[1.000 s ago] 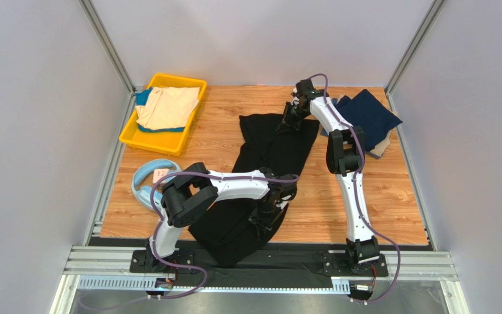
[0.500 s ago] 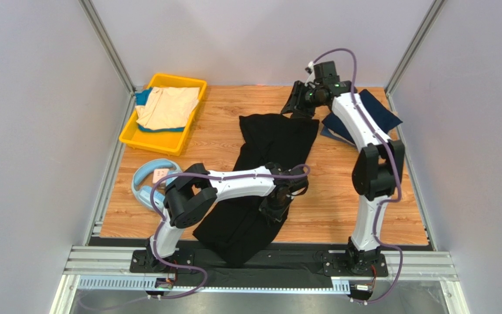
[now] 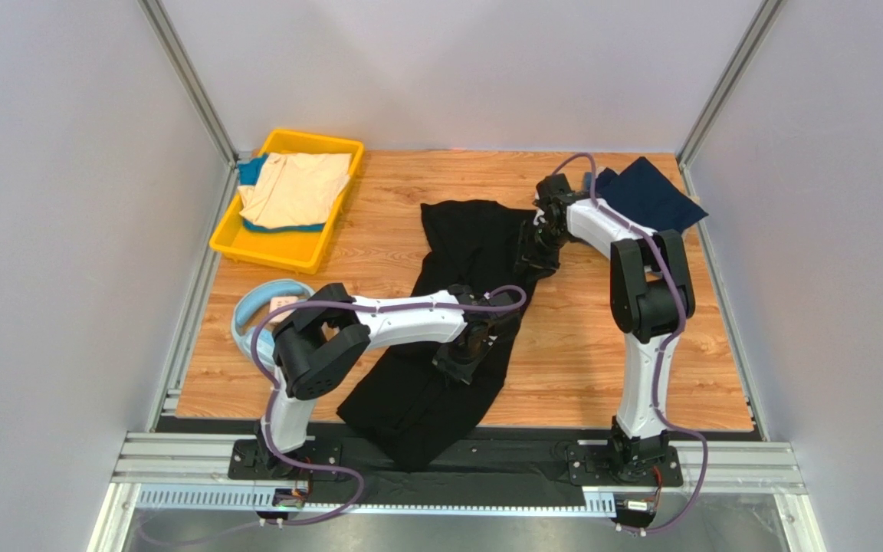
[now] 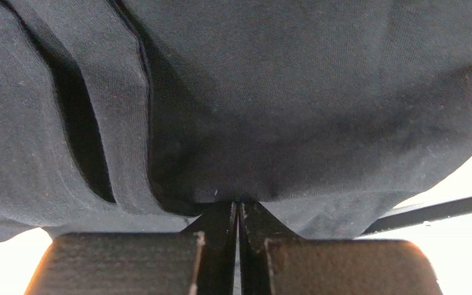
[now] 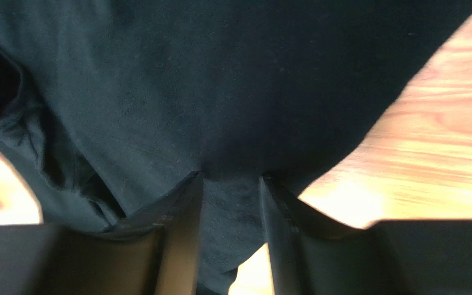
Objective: Fold and stack the t-shirts
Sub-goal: Rotate the tshirt 90 degrees, then grab the bottom of the folded rectangular tshirt with both arms
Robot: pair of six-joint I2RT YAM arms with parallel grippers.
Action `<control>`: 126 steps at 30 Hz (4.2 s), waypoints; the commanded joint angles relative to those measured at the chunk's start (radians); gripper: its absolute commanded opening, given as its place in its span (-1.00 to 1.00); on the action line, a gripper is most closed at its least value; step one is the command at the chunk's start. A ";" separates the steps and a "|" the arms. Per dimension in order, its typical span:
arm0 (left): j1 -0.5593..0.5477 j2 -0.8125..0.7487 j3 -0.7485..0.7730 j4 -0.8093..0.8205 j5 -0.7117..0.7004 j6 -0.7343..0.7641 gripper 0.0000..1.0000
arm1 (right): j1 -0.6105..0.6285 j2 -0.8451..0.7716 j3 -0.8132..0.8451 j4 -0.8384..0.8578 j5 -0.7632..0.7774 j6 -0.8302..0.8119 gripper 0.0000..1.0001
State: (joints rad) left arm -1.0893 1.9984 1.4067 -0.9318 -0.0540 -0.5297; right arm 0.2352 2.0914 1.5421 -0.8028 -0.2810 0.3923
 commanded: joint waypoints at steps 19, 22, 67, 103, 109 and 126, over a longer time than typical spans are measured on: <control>-0.058 -0.043 -0.161 0.209 0.154 -0.058 -1.00 | 0.041 0.441 0.617 -0.144 0.052 0.010 -1.00; -0.060 0.005 -0.111 0.205 0.149 -0.058 -1.00 | 0.024 0.487 0.717 -0.164 0.042 0.016 -1.00; 0.091 0.016 0.306 0.028 -0.055 0.008 -0.76 | -0.080 -0.247 0.020 0.057 -0.138 -0.003 -0.12; 0.347 -0.704 -0.762 0.504 0.181 -0.125 -0.18 | 0.042 -0.794 -1.070 0.399 -0.368 0.230 0.32; 0.347 -0.639 -0.787 0.511 0.250 -0.159 -0.20 | 0.121 -0.755 -1.054 0.315 -0.244 0.256 0.32; 0.347 -0.670 -0.884 0.513 0.279 -0.177 -0.38 | 0.429 -0.627 -1.165 0.582 -0.204 0.462 0.31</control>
State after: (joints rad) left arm -0.7387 1.3510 0.5861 -0.3679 0.2497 -0.7120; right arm 0.5941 1.3930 0.4389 -0.2260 -0.6994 0.8520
